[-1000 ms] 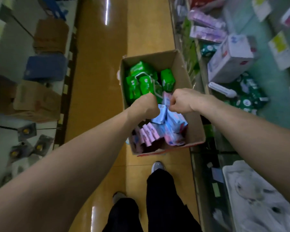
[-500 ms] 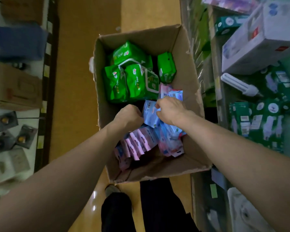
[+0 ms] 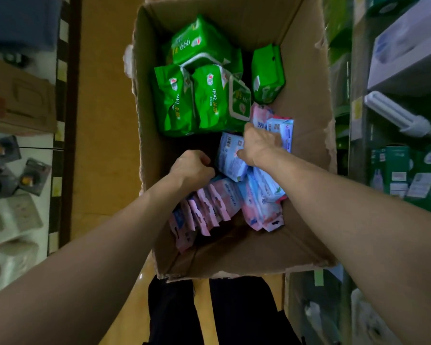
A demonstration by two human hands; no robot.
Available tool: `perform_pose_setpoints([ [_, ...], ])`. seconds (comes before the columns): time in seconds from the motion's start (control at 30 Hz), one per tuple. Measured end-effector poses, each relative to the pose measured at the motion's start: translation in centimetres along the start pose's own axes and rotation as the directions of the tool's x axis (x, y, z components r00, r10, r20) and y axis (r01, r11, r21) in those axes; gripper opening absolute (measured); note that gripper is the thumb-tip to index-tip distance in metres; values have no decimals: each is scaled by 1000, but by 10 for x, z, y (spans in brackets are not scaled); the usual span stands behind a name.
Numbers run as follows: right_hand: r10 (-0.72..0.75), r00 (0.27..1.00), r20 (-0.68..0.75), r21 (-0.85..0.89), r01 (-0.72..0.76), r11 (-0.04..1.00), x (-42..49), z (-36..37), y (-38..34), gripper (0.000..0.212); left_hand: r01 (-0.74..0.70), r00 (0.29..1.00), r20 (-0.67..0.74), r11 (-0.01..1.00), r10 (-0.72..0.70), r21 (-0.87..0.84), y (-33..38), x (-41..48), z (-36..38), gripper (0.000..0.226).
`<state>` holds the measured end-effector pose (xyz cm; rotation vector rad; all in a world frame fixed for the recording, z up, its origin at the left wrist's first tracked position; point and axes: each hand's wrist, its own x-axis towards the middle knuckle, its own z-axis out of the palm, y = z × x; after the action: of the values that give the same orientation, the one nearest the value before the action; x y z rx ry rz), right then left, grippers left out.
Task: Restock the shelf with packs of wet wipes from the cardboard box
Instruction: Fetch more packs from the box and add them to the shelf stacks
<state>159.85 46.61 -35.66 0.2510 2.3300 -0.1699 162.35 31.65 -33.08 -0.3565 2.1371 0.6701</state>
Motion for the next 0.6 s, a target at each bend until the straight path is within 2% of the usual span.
perform_pose_setpoints([
  [0.17,-26,999,30,201,20,979,-13,-18,-3,51,-127,992,37,990,125,66,15,-4,5,74],
  [0.27,-63,995,74,292,39,956,-21,-30,-6,28,-175,983,66,983,172,50,29,-10,13,94],
  [0.33,-134,982,131,379,75,922,-27,-40,-7,27,-180,983,-12,978,182,104,33,-13,17,85],
  [0.4,-205,960,190,467,95,879,-33,-46,-7,32,-187,971,-112,962,212,198,35,-17,15,58],
  [0.5,-190,964,188,563,53,825,-36,-51,-1,40,-190,960,-139,930,243,315,35,-18,8,31],
  [0.53,-157,978,140,488,70,870,-37,-53,3,40,-183,961,-144,931,238,315,35,-17,4,28],
  [0.6,-104,995,2,114,103,988,-41,-53,12,32,-160,964,-166,950,209,270,33,-16,-2,24],
])
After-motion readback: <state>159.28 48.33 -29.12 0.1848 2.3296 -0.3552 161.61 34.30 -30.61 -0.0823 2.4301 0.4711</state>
